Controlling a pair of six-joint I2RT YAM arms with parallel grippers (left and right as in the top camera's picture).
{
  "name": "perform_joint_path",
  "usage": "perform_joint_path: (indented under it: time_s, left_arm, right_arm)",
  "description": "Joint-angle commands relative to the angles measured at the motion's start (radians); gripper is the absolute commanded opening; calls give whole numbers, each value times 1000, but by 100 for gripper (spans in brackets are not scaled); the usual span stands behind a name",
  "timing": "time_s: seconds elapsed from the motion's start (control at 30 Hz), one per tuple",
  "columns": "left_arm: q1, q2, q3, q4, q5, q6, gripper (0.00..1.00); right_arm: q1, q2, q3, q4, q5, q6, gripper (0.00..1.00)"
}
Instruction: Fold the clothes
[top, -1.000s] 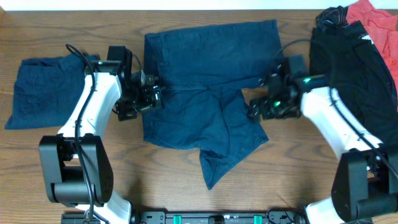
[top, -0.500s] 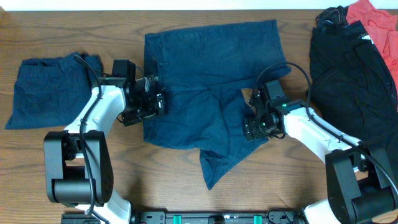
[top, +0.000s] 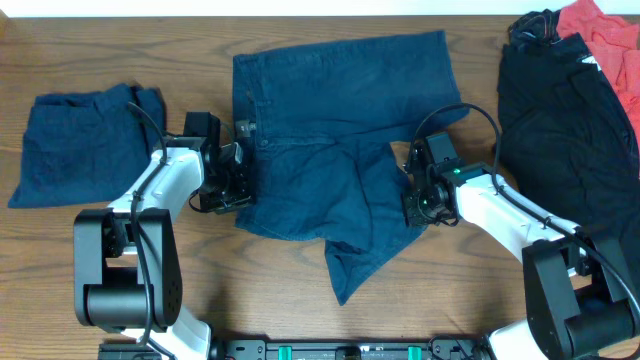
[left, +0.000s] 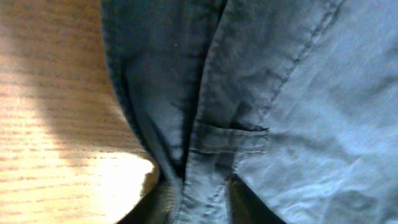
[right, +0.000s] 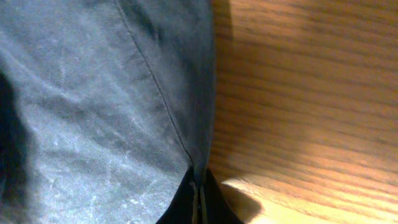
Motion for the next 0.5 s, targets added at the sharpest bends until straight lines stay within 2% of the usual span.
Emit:
perform_joint_path:
  time_s: [0.0, 0.07, 0.13, 0.37, 0.47]
  left_arm:
    - [2, 0, -5, -5, 11, 6, 25]
    - [2, 0, -5, -6, 11, 7, 20]
    - [2, 0, -6, -8, 11, 7, 6]
    - [2, 0, -6, -41, 14, 7, 6]
    - [2, 0, -6, -45, 84, 7, 6]
  right_arm:
    - [-26, -6, 21, -31, 98, 30, 1]
    - [-38, -7, 43, -58, 140, 30, 1]
    - [-51, -7, 73, -93, 196, 30, 1]
    - [-82, -7, 140, -161, 266, 29, 1]
    - [-82, -7, 140, -169, 270, 16, 1]
